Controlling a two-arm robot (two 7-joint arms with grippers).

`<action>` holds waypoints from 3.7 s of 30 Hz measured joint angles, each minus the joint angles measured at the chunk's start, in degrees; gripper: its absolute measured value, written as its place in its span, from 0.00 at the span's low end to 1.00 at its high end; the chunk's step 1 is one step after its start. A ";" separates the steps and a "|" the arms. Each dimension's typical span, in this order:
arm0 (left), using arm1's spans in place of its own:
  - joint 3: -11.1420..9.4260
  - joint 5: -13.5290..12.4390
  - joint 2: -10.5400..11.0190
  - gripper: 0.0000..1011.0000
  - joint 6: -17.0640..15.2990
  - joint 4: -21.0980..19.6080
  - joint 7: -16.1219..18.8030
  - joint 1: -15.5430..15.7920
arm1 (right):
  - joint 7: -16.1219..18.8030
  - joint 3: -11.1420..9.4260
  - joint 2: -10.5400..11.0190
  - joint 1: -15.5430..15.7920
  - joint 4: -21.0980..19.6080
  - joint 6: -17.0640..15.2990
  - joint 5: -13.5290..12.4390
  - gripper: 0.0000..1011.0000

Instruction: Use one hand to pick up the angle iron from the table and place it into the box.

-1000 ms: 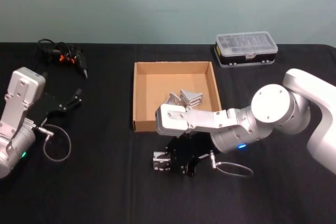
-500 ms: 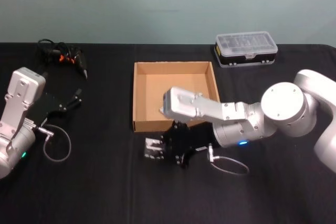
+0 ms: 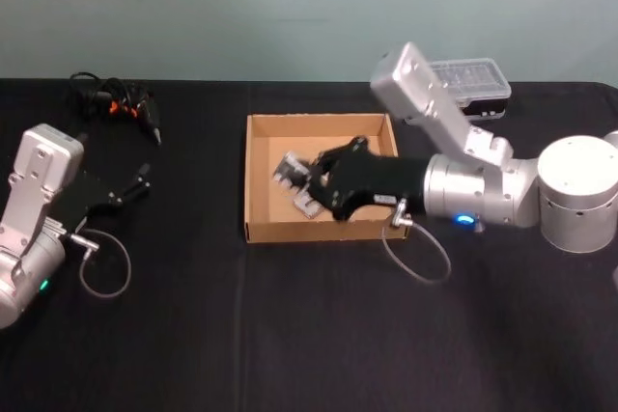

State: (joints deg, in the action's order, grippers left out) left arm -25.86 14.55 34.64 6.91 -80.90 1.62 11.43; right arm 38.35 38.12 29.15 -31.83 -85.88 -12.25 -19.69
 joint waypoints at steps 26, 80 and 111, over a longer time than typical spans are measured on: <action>0.00 0.00 0.00 0.99 0.00 0.00 0.00 0.00 | -21.34 -11.73 -12.00 0.26 10.98 -11.72 -1.51 0.07; 0.00 0.00 0.00 0.99 0.00 0.00 0.00 0.00 | -21.60 -14.25 -19.98 -4.03 28.08 -10.50 7.41 0.22; 0.00 0.00 0.00 0.99 0.00 0.00 0.00 0.00 | -25.10 -17.80 -17.86 5.41 14.89 2.92 13.58 0.99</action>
State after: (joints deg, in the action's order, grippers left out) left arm -25.86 14.55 34.65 6.91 -80.90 1.62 11.43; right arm 13.25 20.32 11.29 -26.43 -70.99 -9.33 -6.11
